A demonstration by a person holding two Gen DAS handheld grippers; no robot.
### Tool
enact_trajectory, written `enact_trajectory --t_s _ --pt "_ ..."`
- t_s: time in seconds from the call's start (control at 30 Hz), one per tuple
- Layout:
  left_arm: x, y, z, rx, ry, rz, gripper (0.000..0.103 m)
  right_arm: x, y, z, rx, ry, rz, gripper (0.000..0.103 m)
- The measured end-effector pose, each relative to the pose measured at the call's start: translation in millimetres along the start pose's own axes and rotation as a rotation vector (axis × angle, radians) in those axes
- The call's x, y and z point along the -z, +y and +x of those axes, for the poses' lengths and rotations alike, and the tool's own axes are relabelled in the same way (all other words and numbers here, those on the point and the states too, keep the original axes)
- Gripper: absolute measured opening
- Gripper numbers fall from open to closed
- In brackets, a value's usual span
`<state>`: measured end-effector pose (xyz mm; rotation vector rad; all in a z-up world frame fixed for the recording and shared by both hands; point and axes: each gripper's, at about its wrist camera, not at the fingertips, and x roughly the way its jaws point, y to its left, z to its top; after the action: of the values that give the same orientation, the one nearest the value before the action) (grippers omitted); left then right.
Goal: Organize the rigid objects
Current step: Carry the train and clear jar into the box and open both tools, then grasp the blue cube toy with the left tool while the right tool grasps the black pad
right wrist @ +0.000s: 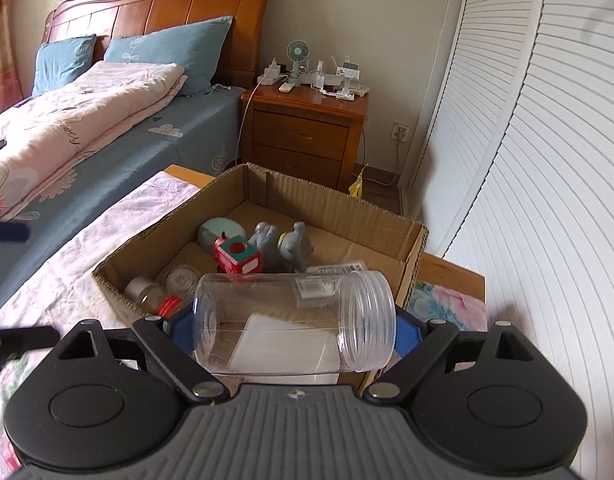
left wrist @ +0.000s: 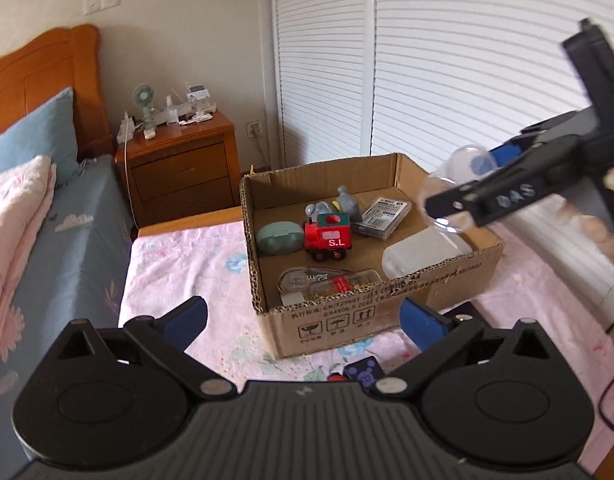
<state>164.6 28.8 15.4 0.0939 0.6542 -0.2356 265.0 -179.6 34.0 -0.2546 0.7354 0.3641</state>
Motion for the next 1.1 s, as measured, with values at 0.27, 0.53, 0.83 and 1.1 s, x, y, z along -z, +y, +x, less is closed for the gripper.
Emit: enact_trajectory --t_s 0.27,0.53,0.83,1.1 --pt "16.7 12.1 -6.8 -0.092 -0.016 -0.083 0.102 -30.0 -13.9 42.7 0.027 0.03 0.033 0.094" --pt "23.5 15.2 -7.7 -0.12 -0.02 -0.071 0.102 -18.6 -15.5 41.5 0.059 0.045 0.064 0.103" --pt "31.1 -0.4 -7.4 -0.079 0.014 -0.062 0.102 9.0 5.3 6.0 0.098 0.045 0.047 0.103" --pt "34.4 -12.0 -13.5 -0.078 0.016 -0.04 0.102 44.9 16.1 -23.6 0.103 0.025 0.125 0.103"
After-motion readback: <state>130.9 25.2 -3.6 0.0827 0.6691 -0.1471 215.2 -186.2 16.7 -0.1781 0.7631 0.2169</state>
